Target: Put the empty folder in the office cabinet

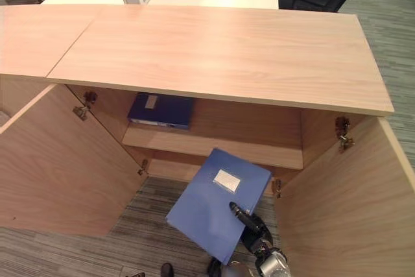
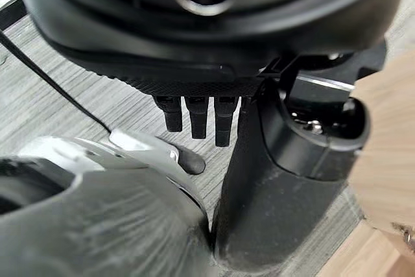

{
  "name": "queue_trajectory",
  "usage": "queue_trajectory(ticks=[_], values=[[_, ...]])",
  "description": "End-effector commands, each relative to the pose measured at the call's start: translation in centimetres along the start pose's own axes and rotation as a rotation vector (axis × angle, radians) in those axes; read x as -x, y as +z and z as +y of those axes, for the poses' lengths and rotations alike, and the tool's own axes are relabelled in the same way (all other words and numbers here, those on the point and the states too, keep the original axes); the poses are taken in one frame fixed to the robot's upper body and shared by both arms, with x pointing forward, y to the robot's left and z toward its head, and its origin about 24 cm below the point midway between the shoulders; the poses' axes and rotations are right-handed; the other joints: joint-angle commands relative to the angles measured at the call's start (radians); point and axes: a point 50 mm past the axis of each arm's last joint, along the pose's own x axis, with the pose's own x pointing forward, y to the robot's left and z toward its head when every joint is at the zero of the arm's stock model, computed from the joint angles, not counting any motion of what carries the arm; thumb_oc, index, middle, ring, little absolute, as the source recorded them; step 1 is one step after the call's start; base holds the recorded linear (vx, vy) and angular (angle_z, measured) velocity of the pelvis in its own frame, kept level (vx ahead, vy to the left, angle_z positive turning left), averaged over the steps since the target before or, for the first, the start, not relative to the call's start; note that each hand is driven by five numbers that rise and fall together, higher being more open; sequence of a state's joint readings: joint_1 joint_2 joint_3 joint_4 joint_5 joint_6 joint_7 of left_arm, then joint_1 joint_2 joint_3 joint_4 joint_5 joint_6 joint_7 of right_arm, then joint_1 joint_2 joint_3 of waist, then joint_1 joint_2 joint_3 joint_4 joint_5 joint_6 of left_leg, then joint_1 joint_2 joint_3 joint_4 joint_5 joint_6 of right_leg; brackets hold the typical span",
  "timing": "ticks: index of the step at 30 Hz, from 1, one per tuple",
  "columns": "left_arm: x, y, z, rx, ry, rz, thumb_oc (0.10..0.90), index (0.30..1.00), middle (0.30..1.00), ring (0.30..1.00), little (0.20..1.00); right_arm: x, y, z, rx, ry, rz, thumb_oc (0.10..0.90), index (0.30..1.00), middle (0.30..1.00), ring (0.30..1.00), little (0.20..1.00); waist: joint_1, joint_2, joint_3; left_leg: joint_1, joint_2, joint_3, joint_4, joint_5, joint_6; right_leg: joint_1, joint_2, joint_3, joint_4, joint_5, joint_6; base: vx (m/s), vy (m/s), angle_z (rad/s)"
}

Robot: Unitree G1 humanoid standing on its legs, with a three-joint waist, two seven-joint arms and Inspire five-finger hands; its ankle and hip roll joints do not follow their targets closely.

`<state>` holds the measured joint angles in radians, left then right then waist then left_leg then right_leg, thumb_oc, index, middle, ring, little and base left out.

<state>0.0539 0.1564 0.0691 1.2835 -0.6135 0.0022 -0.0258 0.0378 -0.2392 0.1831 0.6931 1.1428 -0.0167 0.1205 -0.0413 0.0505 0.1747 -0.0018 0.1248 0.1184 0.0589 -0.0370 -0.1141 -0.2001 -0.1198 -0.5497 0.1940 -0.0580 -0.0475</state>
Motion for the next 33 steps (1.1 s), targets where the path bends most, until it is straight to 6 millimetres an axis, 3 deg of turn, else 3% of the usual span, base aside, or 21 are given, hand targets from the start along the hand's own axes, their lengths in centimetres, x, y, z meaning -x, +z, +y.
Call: queue_trajectory(ticks=[1, 3, 4, 6, 9, 14, 23, 30, 33], values=[[0.1, -0.2, 0.5, -0.053, 0.031, -0.006, 0.8, 0.9, 0.9, 0.9, 0.9, -0.7, 2.5, 6.2, -0.045, 0.276, -0.148, 0.4, 0.3, 0.3, 0.3, 0.3, 0.01, -0.019, 0.037, 0.047, 0.007, 0.026, 0.076, 0.071, -0.007, 0.049, -0.084, 0.097, -0.071, 0.093, 0.119, 0.07, 0.011, -0.24], [0.3, -1.6, 1.1, -0.074, 0.048, 0.032, 0.8, 0.9, 0.9, 0.9, 0.9, -0.5, 5.0, 8.3, -0.088, 0.372, -0.255, 0.4, 0.3, 0.3, 0.3, 0.3, 0.036, -0.037, 0.037, -0.072, -0.018, 0.018, 0.051, 0.03, 0.014, 0.092, -0.094, 0.129, -0.116, 0.089, 0.131, 0.17, 0.051, -0.09], [0.3, -1.6, 1.1, -0.074, 0.048, 0.032, 0.8, 0.9, 0.9, 0.9, 0.9, -0.5, 5.0, 8.2, -0.088, 0.372, -0.255, 0.4, 0.3, 0.3, 0.3, 0.3, 0.037, -0.037, 0.037, -0.072, -0.018, 0.019, 0.053, 0.028, 0.014, 0.091, -0.094, 0.131, -0.116, 0.089, 0.131, 0.16, 0.067, -0.13], [0.5, -2.4, 1.8, -0.091, 0.067, 0.051, 0.8, 0.9, 0.9, 0.9, 0.9, -0.2, 7.1, 10.6, -0.143, 0.476, -0.351, 0.4, 0.3, 0.3, 0.3, 0.3, 0.074, -0.039, 0.051, -0.143, -0.032, -0.019, 0.02, 0.078, 0.012, 0.124, -0.06, 0.194, -0.144, 0.095, 0.133, 0.17, 0.07, -0.32], [0.8, -3.5, 2.8, -0.135, 0.092, 0.095, 0.8, 0.9, 0.9, 0.9, 0.9, 0.4, 8.0, 11.9, -0.214, 0.553, -0.417, 0.4, 0.3, 0.3, 0.3, 0.3, 0.081, -0.032, 0.048, -0.115, -0.035, -0.021, -0.027, 0.085, 0.015, 0.132, -0.037, 0.225, -0.161, 0.104, 0.132, 0.08, 0.052, -0.93], [0.8, -3.4, 2.9, -0.17, 0.088, 0.096, 0.8, 0.9, 0.9, 0.9, 0.9, 0.7, 9.3, 12.4, -0.311, 0.552, -0.505, 0.4, 0.3, 0.3, 0.3, 0.3, 0.073, -0.032, 0.054, -0.095, -0.045, -0.002, -0.094, 0.1, 0.033, 0.102, -0.035, 0.246, -0.186, 0.136, 0.137, -0.01, 0.068, -0.7], [0.3, -0.9, 1.0, -0.292, 0.055, -0.016, 0.8, 0.9, 0.9, 0.9, 0.9, 1.6, 17.0, 17.7, -0.636, 0.566, -0.861, 0.4, 0.3, 0.3, 0.3, 0.3, 0.078, -0.021, 0.139, -0.154, -0.053, 0.003, -0.142, 0.123, 0.052, -0.021, -0.046, 0.248, -0.198, 0.191, 0.16, -0.09, 0.022, 0.08], [0.3, 0.9, 0.2, -0.353, 0.034, -0.088, 0.8, 0.9, 0.9, 0.9, 0.9, 2.0, 21.9, 22.3, -0.644, 0.567, -0.924, 0.4, 0.3, 0.3, 0.3, 0.3, 0.116, -0.02, 0.204, -0.232, -0.054, -0.015, -0.126, 0.128, 0.053, -0.082, -0.055, 0.244, -0.191, 0.205, 0.167, -0.06, -0.014, 0.09], [0.4, 2.2, 0.3, -0.418, 0.026, -0.141, 0.8, 0.9, 0.9, 0.9, 0.9, 4.1, 26.4, 26.1, -0.641, 0.646, -0.996, 0.4, 0.3, 0.3, 0.3, 0.3, 0.147, -0.016, 0.235, -0.282, -0.058, -0.026, -0.095, 0.125, 0.05, -0.111, -0.063, 0.231, -0.185, 0.21, 0.17, -0.06, -0.028, 0.1]])
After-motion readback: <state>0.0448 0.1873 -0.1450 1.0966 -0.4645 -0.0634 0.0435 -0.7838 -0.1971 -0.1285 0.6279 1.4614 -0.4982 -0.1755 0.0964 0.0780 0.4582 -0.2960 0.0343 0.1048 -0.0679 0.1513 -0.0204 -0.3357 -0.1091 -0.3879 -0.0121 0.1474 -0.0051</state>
